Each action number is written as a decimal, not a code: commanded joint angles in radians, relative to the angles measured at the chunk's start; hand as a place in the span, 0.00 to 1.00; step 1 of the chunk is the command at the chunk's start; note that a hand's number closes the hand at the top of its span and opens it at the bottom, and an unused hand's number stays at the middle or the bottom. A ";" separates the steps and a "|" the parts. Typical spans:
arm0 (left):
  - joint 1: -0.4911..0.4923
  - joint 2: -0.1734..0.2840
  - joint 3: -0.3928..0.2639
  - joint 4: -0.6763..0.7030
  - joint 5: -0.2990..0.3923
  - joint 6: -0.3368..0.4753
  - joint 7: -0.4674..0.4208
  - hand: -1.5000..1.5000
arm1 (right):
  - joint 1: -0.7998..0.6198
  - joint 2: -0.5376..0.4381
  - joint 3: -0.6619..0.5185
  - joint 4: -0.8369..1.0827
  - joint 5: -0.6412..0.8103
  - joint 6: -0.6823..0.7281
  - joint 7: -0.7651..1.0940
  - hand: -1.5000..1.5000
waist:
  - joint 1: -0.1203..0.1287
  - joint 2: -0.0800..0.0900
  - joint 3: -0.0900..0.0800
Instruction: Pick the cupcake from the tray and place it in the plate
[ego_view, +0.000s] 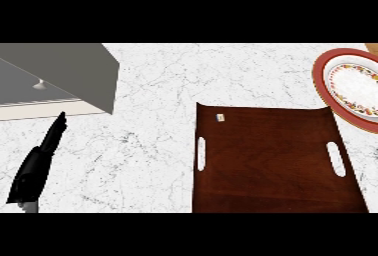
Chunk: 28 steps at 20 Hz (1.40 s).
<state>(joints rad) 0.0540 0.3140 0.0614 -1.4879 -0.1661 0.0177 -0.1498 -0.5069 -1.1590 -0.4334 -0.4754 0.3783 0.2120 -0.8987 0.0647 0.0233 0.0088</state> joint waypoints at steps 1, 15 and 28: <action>-0.014 -0.002 -0.004 0.007 -0.008 -0.002 0.011 0.50 | -0.093 0.029 0.042 0.062 0.029 0.041 -0.076 1.00 | 0.006 -0.002 -0.003; -0.022 0.033 0.031 -0.042 0.031 -0.054 0.051 0.50 | -0.408 0.227 0.229 0.174 0.196 0.044 0.162 1.00 | 0.021 -0.004 -0.005; -0.032 -0.016 0.008 0.002 -0.015 -0.012 0.022 0.50 | -0.476 0.382 0.203 0.369 0.203 0.015 0.298 0.00 | 0.008 0.003 -0.004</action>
<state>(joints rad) 0.0117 0.3056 0.0732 -1.4741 -0.1777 0.0034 -0.1249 -0.9629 -0.8075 -0.1977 -0.1618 0.6049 0.2391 -0.6793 0.0693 0.0254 0.0041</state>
